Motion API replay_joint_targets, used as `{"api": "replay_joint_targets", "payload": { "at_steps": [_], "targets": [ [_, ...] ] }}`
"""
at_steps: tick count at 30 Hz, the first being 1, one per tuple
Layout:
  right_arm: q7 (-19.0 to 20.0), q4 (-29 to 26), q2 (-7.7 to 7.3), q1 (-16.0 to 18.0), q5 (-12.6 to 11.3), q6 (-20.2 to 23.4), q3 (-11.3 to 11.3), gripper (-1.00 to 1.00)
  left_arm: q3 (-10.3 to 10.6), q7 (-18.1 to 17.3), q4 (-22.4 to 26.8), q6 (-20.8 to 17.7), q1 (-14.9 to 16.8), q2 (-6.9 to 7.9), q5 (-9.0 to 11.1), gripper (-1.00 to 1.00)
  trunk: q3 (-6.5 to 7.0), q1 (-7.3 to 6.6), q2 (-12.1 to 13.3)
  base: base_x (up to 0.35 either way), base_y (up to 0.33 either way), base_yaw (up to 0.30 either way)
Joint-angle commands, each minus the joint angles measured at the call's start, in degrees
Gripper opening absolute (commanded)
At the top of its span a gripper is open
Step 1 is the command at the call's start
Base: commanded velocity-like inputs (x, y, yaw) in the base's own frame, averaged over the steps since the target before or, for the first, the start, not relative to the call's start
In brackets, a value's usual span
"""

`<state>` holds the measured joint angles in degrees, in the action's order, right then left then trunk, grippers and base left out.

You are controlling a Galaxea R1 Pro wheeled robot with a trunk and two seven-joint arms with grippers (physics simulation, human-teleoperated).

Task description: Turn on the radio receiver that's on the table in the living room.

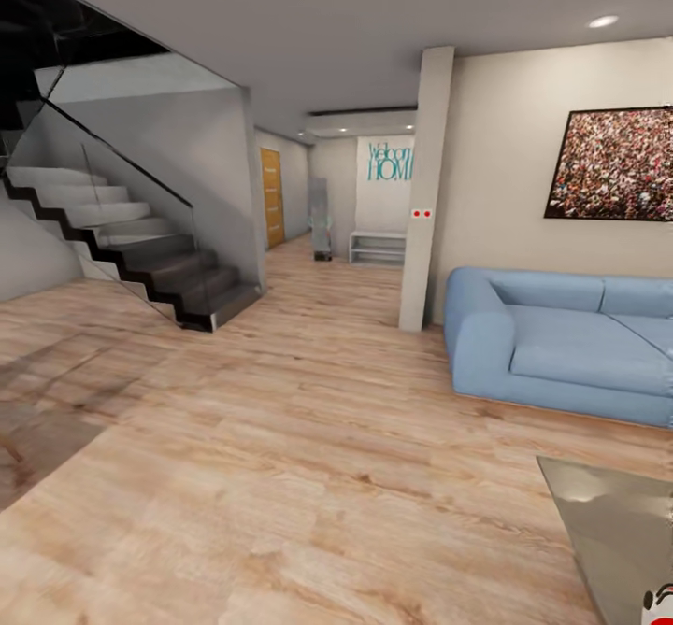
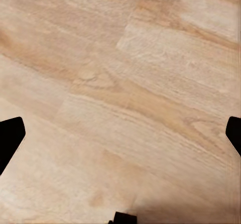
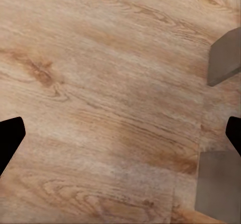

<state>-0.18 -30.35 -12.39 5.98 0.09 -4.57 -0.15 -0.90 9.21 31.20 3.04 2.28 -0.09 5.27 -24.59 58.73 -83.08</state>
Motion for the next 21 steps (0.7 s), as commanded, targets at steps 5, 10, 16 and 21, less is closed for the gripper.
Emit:
{"api": "replay_joint_targets", "payload": {
  "at_steps": [5, 10, 16, 21],
  "targets": [
    [0.0, 0.0, 0.00, 0.0, 0.0, 0.0, -0.1, 1.00, -0.1, 0.0, 0.0, 0.1, 0.0, 0.17, 0.0, 1.00, 0.25, 0.00, 0.0, 0.270, 0.168, -0.251],
    [0.0, 0.0, 0.00, 0.0, 0.0, 0.0, -0.1, 1.00, 0.0, 0.0, 0.0, 0.1, 0.0, 0.12, 0.0, 1.00, 0.50, 0.00, 0.0, 0.220, 0.129, -0.251],
    [0.0, 0.0, 0.00, 0.0, -0.1, 0.0, -0.1, 1.00, 0.0, 0.0, 0.0, 0.1, 0.0, 0.15, 0.0, 1.00, 0.80, 0.00, 0.0, 0.050, 0.024, -0.251],
    [0.0, 0.0, 0.00, 0.0, 0.0, 0.0, 0.0, 1.00, -0.1, 0.0, 0.0, 0.1, 0.0, 0.17, 0.0, 1.00, 1.05, 0.00, 0.0, 0.003, 0.001, -0.251]
  ]
}}
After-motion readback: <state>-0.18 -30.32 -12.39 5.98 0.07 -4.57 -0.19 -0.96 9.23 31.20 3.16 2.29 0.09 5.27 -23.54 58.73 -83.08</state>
